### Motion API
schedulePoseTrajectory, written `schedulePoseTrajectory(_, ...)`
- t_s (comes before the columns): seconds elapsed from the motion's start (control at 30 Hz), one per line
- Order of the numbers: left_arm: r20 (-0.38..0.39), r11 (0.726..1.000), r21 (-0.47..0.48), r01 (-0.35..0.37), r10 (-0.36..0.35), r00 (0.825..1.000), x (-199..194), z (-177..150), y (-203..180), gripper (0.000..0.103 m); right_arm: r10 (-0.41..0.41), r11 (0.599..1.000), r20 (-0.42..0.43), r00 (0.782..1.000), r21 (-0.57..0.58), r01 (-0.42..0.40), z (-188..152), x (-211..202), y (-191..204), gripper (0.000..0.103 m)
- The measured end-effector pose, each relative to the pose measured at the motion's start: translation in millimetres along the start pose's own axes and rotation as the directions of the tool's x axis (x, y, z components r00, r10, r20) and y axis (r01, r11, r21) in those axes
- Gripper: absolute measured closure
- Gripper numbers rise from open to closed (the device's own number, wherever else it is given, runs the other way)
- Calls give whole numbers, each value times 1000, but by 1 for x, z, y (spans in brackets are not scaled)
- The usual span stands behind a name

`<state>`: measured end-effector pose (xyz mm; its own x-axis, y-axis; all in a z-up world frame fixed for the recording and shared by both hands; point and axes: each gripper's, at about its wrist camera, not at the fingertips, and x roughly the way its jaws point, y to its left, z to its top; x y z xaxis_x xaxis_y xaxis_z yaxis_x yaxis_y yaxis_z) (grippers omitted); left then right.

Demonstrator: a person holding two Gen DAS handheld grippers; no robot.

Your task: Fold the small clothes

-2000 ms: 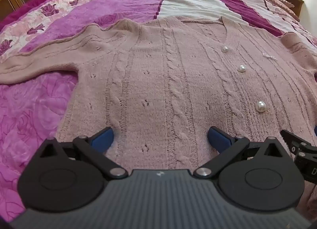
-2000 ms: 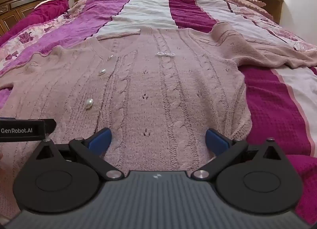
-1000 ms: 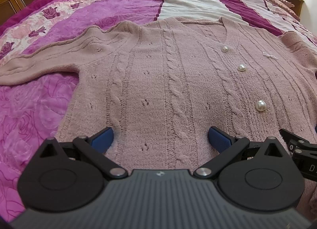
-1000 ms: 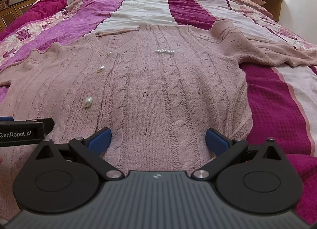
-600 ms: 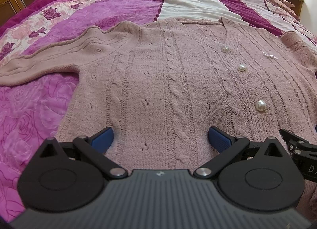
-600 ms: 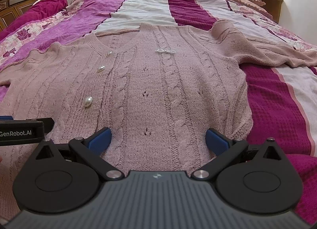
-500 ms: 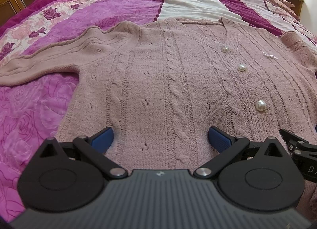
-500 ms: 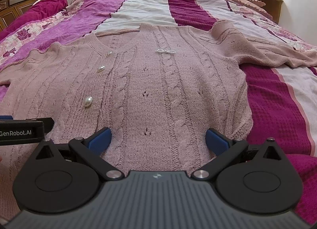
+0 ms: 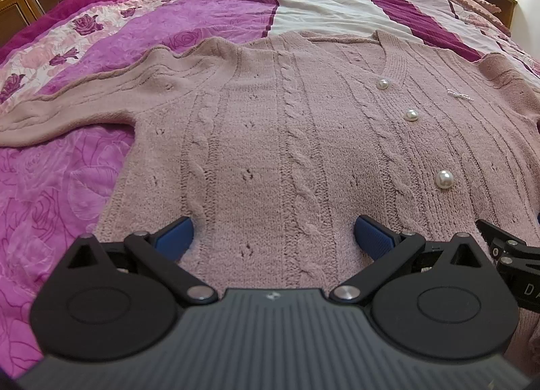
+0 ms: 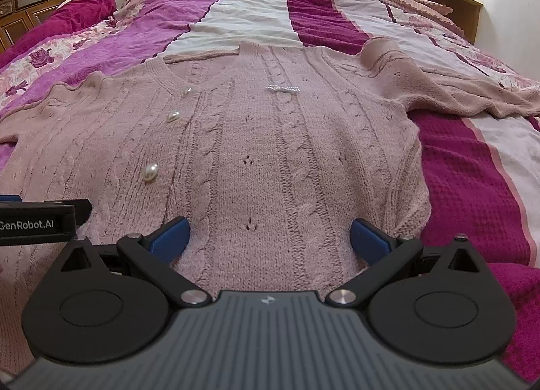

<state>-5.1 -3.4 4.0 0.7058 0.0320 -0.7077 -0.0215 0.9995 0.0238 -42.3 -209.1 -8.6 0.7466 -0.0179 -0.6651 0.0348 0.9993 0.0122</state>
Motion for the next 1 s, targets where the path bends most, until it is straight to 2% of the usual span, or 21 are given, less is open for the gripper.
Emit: schedulePoseTrajectory(1.0,5,1000,-8,-3,3,1000,2,-3,-1,0,-2,1000,9,1000,-2,2,-3,0,1,0)
